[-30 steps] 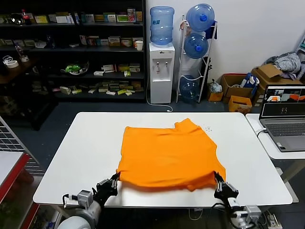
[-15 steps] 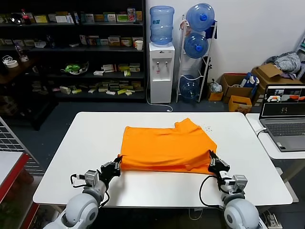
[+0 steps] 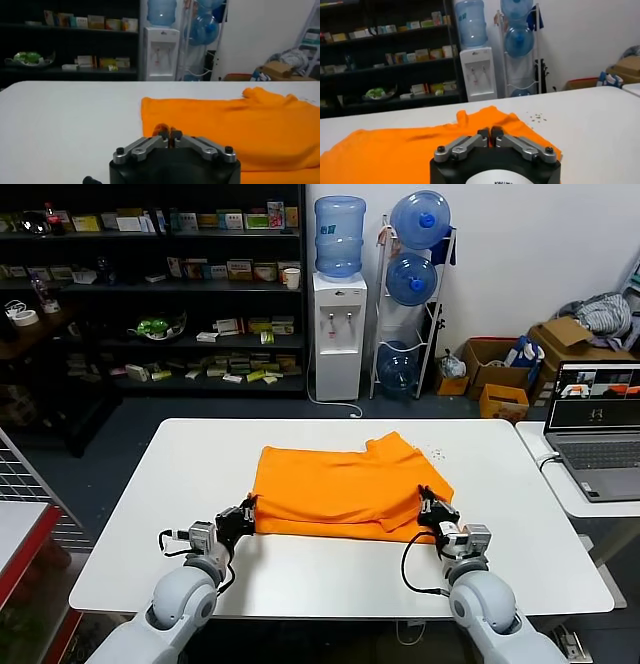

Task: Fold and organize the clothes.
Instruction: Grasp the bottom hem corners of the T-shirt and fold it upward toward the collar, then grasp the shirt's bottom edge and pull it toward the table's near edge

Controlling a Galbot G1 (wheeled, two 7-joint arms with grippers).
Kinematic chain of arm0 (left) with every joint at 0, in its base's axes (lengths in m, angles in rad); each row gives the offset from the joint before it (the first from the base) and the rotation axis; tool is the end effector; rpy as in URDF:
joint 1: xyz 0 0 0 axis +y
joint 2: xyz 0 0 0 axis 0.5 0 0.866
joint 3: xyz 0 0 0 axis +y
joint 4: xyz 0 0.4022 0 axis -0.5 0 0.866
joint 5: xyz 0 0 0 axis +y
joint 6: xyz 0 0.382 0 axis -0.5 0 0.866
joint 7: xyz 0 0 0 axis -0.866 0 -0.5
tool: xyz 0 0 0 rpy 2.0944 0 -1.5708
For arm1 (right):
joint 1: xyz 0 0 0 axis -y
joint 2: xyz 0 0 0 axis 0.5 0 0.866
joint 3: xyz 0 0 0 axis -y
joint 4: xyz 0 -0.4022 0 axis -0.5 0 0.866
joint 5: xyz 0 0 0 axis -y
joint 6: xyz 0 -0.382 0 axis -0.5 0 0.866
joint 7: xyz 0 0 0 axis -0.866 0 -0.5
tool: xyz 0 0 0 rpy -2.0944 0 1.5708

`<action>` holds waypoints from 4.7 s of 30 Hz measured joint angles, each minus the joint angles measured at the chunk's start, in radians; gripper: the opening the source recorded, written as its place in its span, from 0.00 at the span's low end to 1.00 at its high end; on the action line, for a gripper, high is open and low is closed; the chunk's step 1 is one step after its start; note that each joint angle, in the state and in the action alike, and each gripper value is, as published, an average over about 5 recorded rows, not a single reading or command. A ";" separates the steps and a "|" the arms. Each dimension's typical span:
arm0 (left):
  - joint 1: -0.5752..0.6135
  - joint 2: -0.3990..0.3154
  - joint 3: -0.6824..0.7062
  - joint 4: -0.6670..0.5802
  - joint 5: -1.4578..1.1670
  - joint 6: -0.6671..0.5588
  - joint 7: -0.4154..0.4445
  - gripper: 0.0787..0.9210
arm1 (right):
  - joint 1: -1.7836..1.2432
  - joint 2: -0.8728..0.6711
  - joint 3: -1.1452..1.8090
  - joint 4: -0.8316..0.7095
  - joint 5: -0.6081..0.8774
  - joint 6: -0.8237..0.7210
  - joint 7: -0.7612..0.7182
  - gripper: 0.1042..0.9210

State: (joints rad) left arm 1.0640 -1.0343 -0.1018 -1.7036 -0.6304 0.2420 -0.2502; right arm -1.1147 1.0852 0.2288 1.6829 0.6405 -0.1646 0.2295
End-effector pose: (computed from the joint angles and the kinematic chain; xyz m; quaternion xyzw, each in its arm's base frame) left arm 0.3390 0.0465 -0.3872 -0.0942 -0.9774 0.0122 0.1891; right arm 0.3375 -0.0702 -0.3930 0.0450 -0.9854 -0.0599 0.1530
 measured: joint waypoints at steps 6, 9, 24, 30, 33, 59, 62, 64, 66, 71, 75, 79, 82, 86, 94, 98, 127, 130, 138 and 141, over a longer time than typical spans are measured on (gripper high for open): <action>0.014 0.013 -0.010 -0.007 0.005 0.012 -0.008 0.36 | -0.010 -0.017 0.009 0.012 -0.014 -0.022 -0.014 0.49; 0.035 0.023 -0.018 -0.027 0.006 0.021 -0.013 0.46 | -0.029 -0.031 0.021 0.033 -0.018 -0.035 -0.017 0.59; 0.138 0.021 -0.053 -0.088 0.015 0.040 0.007 0.88 | -0.168 -0.124 0.116 0.124 -0.005 -0.126 -0.007 0.88; 0.126 0.013 -0.046 -0.064 0.010 0.047 0.021 0.88 | -0.178 -0.131 0.125 0.124 0.030 -0.170 0.006 0.88; 0.111 0.014 -0.040 -0.046 0.003 0.055 0.022 0.88 | -0.172 -0.131 0.124 0.117 0.054 -0.194 0.012 0.88; 0.022 0.018 -0.022 0.062 -0.042 0.079 0.024 0.60 | -0.119 -0.123 0.101 0.055 0.172 -0.288 0.025 0.78; 0.024 0.021 -0.022 0.061 -0.044 0.079 0.024 0.52 | -0.122 -0.125 0.100 0.058 0.177 -0.290 0.025 0.67; 0.028 0.024 -0.021 0.056 -0.047 0.080 0.024 0.45 | -0.124 -0.127 0.100 0.060 0.179 -0.290 0.025 0.60; 0.032 0.028 -0.020 0.050 -0.050 0.082 0.025 0.38 | -0.125 -0.128 0.100 0.061 0.181 -0.290 0.025 0.54; 0.041 0.031 -0.016 0.033 -0.053 0.086 0.026 0.22 | -0.127 -0.129 0.101 0.064 0.181 -0.285 0.025 0.36; 0.042 0.031 -0.013 0.023 -0.053 0.087 0.026 0.08 | -0.128 -0.129 0.102 0.069 0.181 -0.278 0.025 0.22; 0.041 0.032 -0.010 0.013 -0.056 0.090 0.026 0.01 | -0.129 -0.131 0.103 0.073 0.181 -0.273 0.026 0.08; 0.044 0.035 -0.008 0.006 -0.059 0.095 0.027 0.01 | -0.130 -0.133 0.104 0.075 0.182 -0.270 0.027 0.03; 0.047 0.037 -0.008 0.004 -0.058 0.097 0.024 0.01 | -0.129 -0.134 0.104 0.077 0.182 -0.265 0.029 0.02; 0.051 0.049 -0.016 -0.007 -0.062 0.102 0.009 0.01 | -0.143 -0.148 0.110 0.099 0.197 -0.266 0.044 0.02; 0.064 0.068 -0.022 -0.031 -0.081 0.112 -0.007 0.01 | -0.165 -0.167 0.120 0.131 0.215 -0.273 0.059 0.02; 0.374 0.262 -0.097 -0.377 -0.254 0.172 -0.154 0.01 | -0.537 -0.273 0.247 0.426 0.299 -0.353 0.202 0.03; 0.395 0.265 -0.099 -0.388 -0.253 0.175 -0.157 0.01 | -0.545 -0.272 0.248 0.428 0.290 -0.352 0.203 0.06; 0.403 0.270 -0.117 -0.390 -0.236 0.174 -0.151 0.21 | -0.527 -0.288 0.265 0.430 0.250 -0.311 0.172 0.33; 0.388 0.268 -0.133 -0.382 -0.229 0.168 -0.143 0.32 | -0.496 -0.292 0.268 0.423 0.238 -0.280 0.150 0.43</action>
State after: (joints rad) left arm 1.4519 -0.7662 -0.2352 -2.0854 -0.8590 0.4102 -0.3936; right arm -1.6103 0.7928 0.4963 2.1059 0.8788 -0.4445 0.3792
